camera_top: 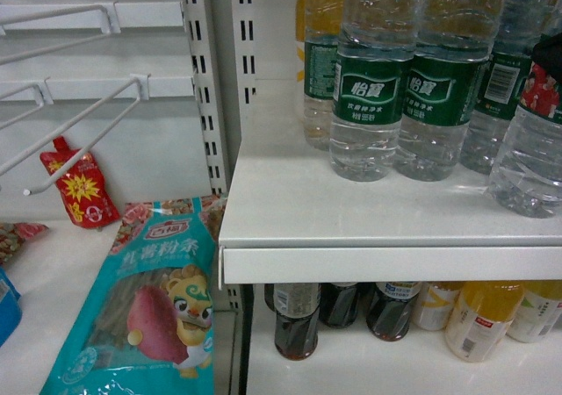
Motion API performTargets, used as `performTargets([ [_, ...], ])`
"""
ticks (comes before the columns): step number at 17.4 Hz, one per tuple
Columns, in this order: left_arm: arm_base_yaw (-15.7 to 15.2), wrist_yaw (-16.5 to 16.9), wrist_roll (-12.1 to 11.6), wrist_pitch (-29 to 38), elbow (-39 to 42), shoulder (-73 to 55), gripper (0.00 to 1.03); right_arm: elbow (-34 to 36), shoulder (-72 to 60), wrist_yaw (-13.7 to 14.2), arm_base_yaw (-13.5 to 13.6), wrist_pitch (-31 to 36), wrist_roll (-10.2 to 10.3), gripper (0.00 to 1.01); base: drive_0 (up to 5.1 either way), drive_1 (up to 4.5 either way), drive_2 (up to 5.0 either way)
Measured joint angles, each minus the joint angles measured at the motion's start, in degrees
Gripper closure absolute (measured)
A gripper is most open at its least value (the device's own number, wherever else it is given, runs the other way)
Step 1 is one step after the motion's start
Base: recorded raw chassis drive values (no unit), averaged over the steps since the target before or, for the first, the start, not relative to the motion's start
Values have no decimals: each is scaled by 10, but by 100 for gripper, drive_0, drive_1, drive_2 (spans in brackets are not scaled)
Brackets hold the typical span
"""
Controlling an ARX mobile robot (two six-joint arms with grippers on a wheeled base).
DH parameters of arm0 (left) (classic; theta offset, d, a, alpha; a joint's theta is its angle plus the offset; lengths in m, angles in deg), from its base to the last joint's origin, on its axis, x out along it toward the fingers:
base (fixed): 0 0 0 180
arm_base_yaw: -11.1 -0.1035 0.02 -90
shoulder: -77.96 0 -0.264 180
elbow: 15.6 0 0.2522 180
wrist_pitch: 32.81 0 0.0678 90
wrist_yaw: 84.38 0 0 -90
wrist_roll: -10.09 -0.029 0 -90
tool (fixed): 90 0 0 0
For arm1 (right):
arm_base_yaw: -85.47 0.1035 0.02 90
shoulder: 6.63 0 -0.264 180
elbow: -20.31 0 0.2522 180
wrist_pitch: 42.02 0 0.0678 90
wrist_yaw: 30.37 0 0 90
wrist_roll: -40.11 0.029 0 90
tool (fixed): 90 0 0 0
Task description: Move water from second to third shelf
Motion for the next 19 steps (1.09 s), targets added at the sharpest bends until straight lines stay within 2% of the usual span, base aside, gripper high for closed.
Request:
performTargets([
  [11,0,0,0,0,0,0,5,89,183,-9,-5,-64,-30,3,0,0,0],
  [12,0,0,0,0,0,0,5,108,207,13,-3,-28,-38,7,0,0,0],
  [13,0,0,0,0,0,0,5,143,251,60,-4,7,-52,18,0,0,0],
  [14,0,0,0,0,0,0,5,185,319,52,-32,-23,-61,30,0,0,0],
  [15,0,0,0,0,0,0,5,219,384,58,-47,-70,-64,43,0,0,0],
  [17,0,0,0,0,0,0,5,254,507,53,-41,-160,-70,67,0,0,0],
  [19,0,0,0,0,0,0,5,274,582,53,-42,-163,-71,93,0,0,0],
])
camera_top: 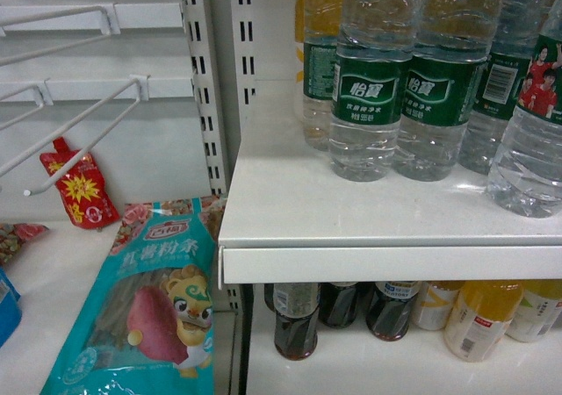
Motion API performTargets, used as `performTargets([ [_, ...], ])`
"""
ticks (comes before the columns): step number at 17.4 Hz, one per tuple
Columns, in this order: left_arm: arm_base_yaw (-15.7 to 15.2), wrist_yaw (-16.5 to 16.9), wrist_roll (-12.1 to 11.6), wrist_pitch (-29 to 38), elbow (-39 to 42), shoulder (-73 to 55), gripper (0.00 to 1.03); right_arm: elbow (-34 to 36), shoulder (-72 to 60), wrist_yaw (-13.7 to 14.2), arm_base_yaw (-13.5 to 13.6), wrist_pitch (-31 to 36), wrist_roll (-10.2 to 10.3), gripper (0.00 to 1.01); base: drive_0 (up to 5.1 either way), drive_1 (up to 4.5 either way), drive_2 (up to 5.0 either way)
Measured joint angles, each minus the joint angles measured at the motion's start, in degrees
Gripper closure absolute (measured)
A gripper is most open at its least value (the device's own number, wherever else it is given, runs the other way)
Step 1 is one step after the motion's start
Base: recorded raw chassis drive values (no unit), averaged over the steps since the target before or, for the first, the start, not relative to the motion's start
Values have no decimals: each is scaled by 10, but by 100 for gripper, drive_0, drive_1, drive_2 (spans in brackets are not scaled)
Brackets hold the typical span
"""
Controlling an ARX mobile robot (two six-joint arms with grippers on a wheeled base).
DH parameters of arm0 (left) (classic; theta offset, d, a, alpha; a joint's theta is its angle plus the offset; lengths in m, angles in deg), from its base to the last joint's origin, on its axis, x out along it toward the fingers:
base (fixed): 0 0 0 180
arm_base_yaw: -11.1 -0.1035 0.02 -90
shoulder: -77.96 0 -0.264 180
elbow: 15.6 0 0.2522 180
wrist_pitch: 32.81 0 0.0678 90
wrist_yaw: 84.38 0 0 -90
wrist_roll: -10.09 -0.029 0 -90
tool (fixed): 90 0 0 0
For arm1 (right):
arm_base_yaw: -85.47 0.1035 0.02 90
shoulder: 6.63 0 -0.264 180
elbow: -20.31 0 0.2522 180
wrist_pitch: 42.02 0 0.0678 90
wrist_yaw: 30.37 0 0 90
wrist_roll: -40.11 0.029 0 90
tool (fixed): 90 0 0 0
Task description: Move water from second to third shelf
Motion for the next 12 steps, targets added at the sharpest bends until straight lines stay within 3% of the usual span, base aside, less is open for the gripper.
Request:
performTargets([
  [1,0,0,0,0,0,0,5,16,8,0,0,-5,-1,99,0,0,0],
  [12,0,0,0,0,0,0,5,93,133,0,0,-47,-2,99,0,0,0],
])
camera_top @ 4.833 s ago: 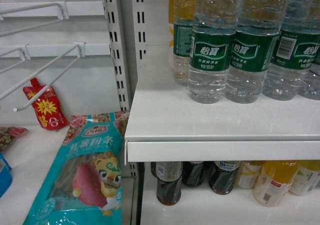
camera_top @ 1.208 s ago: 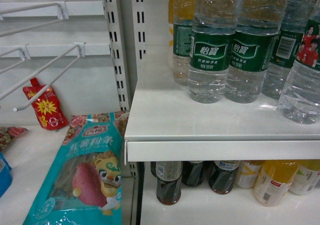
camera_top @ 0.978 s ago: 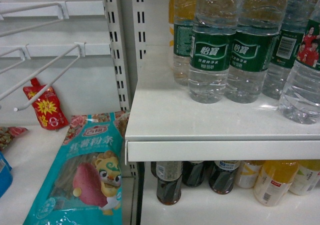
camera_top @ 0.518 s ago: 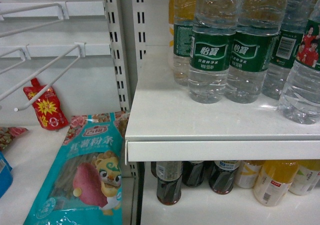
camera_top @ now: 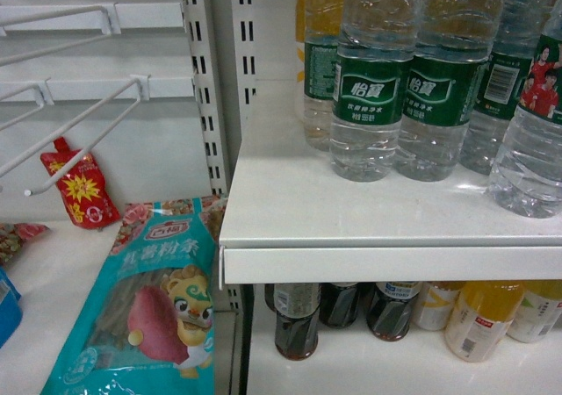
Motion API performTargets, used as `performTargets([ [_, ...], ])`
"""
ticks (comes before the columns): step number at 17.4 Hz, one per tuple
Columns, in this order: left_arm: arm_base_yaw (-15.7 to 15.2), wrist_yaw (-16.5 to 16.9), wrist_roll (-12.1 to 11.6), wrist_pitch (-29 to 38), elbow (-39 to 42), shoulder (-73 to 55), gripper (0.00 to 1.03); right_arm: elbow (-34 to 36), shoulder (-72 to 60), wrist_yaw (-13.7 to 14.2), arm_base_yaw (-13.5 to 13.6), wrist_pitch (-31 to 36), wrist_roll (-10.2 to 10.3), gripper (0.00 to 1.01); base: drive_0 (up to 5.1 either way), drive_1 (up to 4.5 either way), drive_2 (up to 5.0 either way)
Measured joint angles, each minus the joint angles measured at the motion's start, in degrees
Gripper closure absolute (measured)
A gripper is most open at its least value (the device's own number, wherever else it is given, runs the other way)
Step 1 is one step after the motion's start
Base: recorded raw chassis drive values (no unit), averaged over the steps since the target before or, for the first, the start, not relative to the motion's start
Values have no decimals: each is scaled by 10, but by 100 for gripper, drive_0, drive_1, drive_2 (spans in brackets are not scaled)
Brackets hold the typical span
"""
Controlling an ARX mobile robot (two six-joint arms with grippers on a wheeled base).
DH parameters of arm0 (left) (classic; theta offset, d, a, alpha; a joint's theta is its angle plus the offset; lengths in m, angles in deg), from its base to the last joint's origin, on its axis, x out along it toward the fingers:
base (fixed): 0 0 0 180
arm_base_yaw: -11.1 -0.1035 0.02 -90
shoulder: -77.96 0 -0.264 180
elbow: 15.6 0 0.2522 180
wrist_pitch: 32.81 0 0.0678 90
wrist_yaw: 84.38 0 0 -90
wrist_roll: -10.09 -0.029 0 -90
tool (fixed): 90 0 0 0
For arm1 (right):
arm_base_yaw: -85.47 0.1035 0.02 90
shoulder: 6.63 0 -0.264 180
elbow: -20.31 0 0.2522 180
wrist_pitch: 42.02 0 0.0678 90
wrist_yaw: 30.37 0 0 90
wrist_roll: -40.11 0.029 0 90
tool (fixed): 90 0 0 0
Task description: Move water from second to third shelf
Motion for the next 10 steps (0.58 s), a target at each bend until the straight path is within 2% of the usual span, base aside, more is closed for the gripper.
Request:
performTargets([
  [2,0,0,0,0,0,0,5,0,37,0,0,-51,0,99,0,0,0],
  [3,0,0,0,0,0,0,5,0,96,0,0,-118,0,99,0,0,0],
  [8,0,0,0,0,0,0,5,0,108,0,0,-114,-1,99,0,0,0],
  [10,0,0,0,0,0,0,5,0,108,0,0,-116,0,75,0,0,0],
])
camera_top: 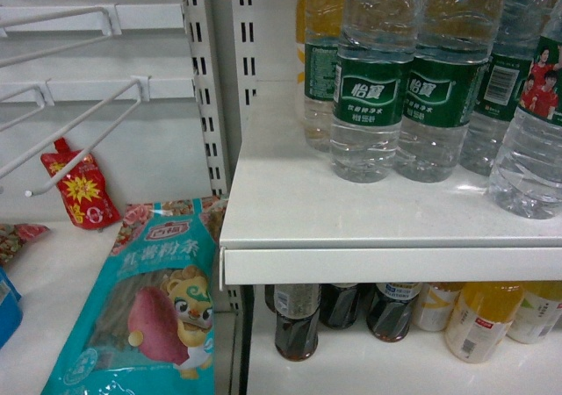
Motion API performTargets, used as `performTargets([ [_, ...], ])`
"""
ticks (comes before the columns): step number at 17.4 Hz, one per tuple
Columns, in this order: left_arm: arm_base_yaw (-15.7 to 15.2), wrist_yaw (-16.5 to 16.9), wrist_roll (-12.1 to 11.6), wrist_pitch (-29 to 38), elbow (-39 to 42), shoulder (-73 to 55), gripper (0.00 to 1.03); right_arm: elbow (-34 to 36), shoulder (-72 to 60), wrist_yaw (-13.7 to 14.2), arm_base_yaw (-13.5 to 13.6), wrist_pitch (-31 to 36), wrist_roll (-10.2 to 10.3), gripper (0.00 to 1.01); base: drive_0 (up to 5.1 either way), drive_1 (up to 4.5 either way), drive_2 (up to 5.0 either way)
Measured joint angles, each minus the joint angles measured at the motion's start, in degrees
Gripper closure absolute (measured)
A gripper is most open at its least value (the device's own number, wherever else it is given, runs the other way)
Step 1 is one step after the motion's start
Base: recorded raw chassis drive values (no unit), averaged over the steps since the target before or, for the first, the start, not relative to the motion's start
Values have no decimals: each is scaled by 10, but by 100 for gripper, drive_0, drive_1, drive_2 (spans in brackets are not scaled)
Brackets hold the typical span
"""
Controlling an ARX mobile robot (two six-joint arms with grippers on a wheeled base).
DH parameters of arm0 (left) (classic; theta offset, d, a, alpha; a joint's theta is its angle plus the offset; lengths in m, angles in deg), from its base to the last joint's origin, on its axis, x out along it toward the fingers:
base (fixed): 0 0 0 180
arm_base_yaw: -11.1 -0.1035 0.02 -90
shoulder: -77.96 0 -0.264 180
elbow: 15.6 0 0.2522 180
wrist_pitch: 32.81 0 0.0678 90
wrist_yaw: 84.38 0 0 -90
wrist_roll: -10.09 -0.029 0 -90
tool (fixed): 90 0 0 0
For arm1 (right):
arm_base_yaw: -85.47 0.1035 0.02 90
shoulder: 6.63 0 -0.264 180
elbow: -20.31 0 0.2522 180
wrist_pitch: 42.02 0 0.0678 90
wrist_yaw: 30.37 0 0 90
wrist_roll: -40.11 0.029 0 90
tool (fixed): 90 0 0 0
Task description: Move water from second to third shelf
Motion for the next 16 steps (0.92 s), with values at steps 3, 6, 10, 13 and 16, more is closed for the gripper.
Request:
performTargets([
  [3,0,0,0,0,0,0,5,0,0,0,0,0,0,41,0,0,0],
  [6,0,0,0,0,0,0,5,0,0,0,0,0,0,10,0,0,0],
  [10,0,0,0,0,0,0,5,0,0,0,0,0,0,3,0,0,0],
  [13,0,0,0,0,0,0,5,0,0,0,0,0,0,3,0,0,0],
  [16,0,0,0,1,0,0,5,0,0,0,0,2,0,3,0,0,0],
])
